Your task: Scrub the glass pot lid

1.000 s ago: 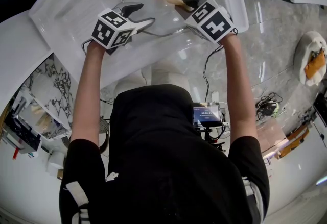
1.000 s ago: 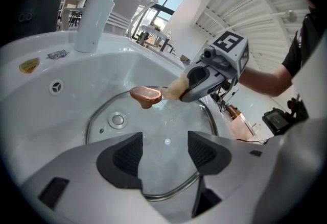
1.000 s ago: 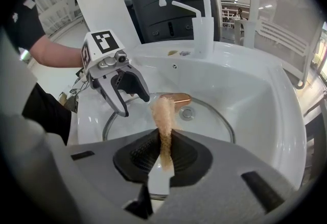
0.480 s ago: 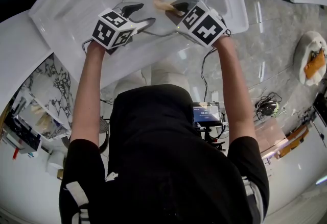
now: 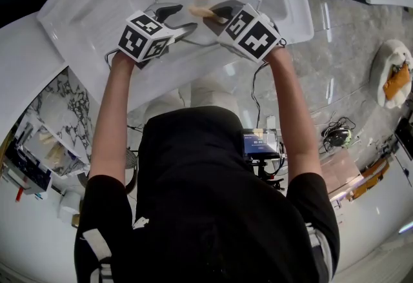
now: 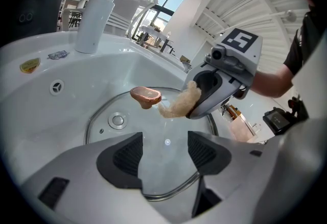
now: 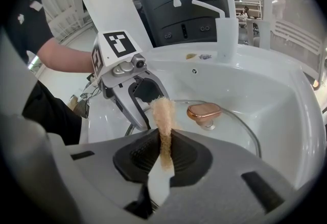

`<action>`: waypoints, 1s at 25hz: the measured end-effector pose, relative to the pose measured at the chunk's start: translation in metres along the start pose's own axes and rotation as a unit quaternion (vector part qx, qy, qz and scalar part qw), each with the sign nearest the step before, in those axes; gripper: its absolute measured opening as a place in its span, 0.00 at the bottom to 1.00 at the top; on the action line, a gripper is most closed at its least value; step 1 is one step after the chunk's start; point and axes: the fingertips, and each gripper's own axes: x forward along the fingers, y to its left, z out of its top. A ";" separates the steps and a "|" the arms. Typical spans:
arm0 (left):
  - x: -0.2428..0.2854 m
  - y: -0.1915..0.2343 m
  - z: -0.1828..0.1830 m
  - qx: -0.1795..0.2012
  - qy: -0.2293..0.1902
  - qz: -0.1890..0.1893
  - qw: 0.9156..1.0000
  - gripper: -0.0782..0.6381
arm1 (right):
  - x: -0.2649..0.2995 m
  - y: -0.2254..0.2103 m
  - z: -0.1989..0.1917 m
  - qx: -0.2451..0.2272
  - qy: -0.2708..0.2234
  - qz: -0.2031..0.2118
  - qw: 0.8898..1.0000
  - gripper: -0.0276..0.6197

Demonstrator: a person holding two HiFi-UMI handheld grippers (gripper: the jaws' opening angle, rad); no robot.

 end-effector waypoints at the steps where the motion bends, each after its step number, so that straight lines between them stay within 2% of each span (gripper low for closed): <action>1: 0.000 0.000 0.000 0.000 0.000 0.000 1.000 0.49 | -0.001 0.000 0.000 0.003 -0.002 0.000 1.000 0.09; 5: -0.001 0.001 -0.001 -0.001 0.003 0.004 1.000 0.49 | -0.002 0.004 0.004 0.015 -0.013 -0.002 1.000 0.09; 11: -0.004 0.000 -0.004 -0.011 0.014 0.016 1.000 0.46 | -0.009 0.013 0.004 0.017 -0.013 -0.031 0.999 0.08; 17: -0.022 -0.016 -0.019 0.045 0.043 0.038 0.997 0.39 | -0.020 0.033 0.007 0.034 -0.019 -0.044 0.998 0.08; 21: -0.044 -0.029 -0.019 0.039 0.017 0.038 0.998 0.33 | -0.026 0.051 0.011 0.041 -0.025 -0.053 0.997 0.08; 25: -0.066 -0.039 -0.015 0.045 -0.019 0.043 0.998 0.32 | -0.038 0.062 0.020 0.054 -0.044 -0.069 0.995 0.08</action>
